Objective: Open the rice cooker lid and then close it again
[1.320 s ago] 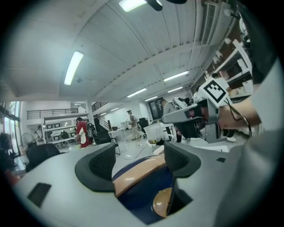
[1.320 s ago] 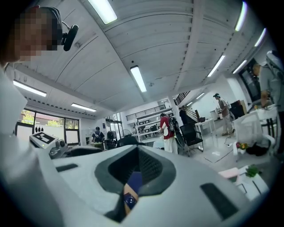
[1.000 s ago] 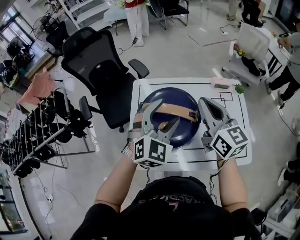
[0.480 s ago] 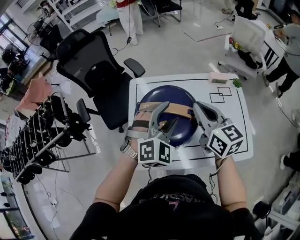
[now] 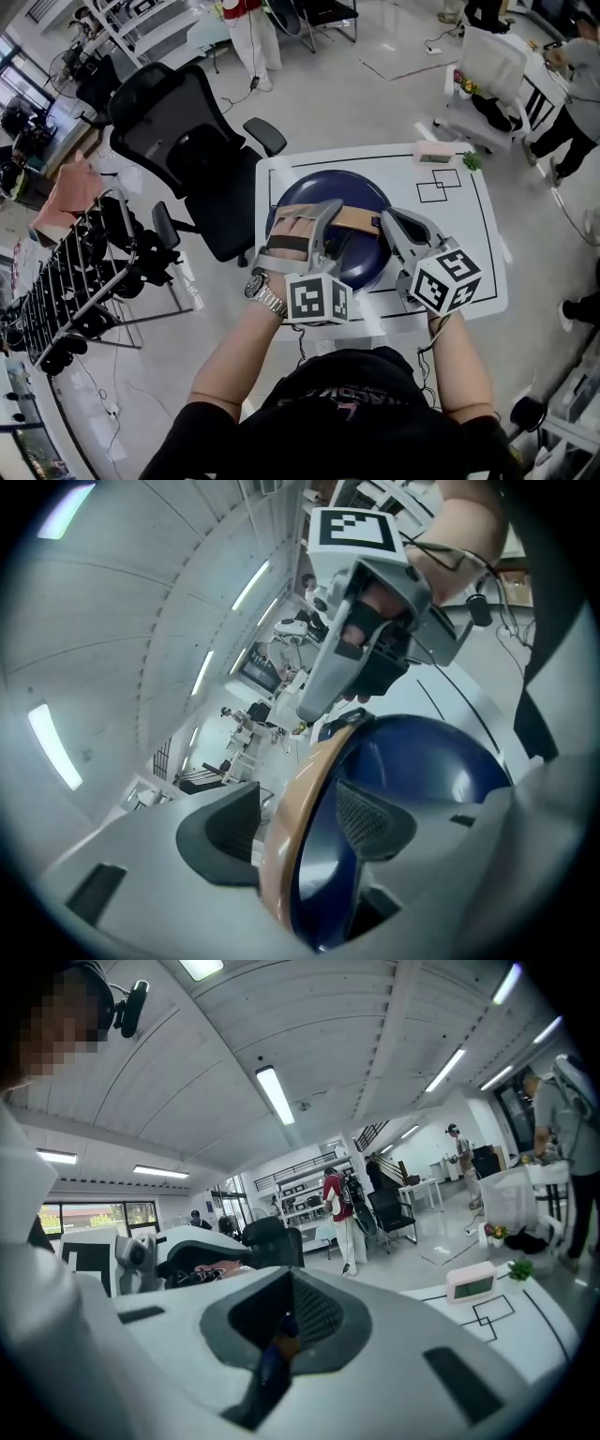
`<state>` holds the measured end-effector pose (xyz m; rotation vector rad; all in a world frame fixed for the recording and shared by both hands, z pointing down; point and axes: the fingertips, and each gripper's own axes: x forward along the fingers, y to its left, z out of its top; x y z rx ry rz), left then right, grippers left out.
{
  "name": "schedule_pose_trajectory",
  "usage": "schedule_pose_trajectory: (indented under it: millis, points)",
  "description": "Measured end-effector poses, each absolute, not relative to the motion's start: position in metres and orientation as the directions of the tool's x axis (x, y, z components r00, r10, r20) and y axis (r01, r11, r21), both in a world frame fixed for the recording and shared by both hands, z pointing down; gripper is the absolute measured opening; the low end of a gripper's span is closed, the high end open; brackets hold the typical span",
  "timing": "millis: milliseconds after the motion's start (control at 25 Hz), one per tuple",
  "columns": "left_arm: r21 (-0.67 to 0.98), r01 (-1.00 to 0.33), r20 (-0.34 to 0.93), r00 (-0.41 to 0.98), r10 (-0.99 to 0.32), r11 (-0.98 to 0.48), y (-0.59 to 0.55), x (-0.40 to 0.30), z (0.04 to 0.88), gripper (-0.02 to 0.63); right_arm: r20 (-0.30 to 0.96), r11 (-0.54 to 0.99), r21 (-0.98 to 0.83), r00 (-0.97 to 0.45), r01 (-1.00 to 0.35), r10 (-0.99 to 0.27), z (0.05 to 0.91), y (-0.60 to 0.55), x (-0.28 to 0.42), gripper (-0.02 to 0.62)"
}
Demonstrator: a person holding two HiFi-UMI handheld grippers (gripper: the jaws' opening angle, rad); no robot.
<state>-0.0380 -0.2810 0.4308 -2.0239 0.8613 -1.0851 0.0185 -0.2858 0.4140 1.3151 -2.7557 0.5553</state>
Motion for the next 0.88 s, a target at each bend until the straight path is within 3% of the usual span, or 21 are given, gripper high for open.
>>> schedule_pose_trajectory:
  millis: [280, 880]
  points:
    - [-0.803, -0.225, 0.427, 0.429, -0.796, -0.552, -0.2822, -0.0328, 0.4372, 0.192, 0.212, 0.579, -0.313, -0.65, -0.753, -0.73, 0.4236, -0.284, 0.0135, 0.002]
    - [-0.787, -0.244, 0.442, 0.418, -0.794, -0.566, -0.2819, -0.0337, 0.4367, 0.187, 0.207, 0.567, -0.322, -0.641, -0.758, -0.739, 0.4237, -0.2833, 0.0135, 0.002]
